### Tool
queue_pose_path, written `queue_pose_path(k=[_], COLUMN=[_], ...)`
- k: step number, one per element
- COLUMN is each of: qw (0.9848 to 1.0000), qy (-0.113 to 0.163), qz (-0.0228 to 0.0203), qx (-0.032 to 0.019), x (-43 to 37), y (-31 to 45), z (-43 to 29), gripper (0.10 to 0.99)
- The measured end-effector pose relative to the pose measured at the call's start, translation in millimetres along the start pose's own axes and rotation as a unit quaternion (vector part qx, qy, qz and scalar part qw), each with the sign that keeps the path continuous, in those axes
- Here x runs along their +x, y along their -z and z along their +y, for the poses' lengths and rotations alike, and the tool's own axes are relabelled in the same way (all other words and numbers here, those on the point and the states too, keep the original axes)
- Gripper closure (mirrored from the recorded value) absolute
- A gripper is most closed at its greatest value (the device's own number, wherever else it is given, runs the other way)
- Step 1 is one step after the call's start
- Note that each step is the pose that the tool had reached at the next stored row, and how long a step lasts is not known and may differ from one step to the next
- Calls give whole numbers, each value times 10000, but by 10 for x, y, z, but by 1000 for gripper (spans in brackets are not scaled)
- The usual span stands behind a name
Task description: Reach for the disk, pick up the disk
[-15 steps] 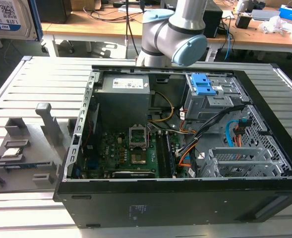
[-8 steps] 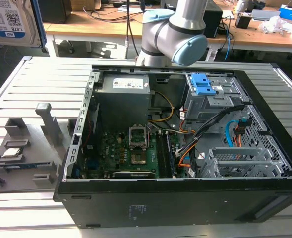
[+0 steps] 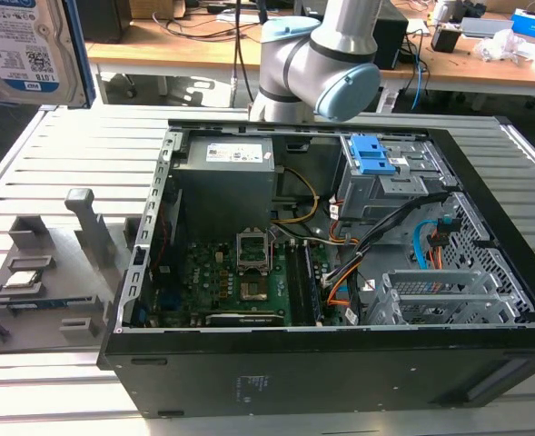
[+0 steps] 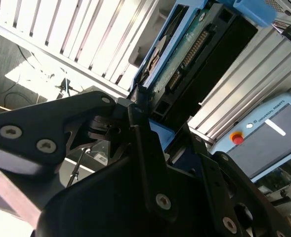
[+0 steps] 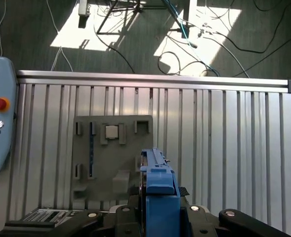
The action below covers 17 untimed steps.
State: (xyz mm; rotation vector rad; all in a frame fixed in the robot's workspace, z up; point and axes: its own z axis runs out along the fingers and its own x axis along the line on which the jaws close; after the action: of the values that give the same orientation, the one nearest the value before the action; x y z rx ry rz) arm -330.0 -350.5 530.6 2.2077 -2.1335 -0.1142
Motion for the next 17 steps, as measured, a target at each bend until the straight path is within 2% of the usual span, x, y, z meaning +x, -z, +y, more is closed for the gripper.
queue_pose_path(k=[14,17], qw=[10000,10000], qy=[0,0], qz=[0,1], qx=[-2,-2], x=[2,3], y=[-356,-395], z=[-45,-59], gripper=[722,722])
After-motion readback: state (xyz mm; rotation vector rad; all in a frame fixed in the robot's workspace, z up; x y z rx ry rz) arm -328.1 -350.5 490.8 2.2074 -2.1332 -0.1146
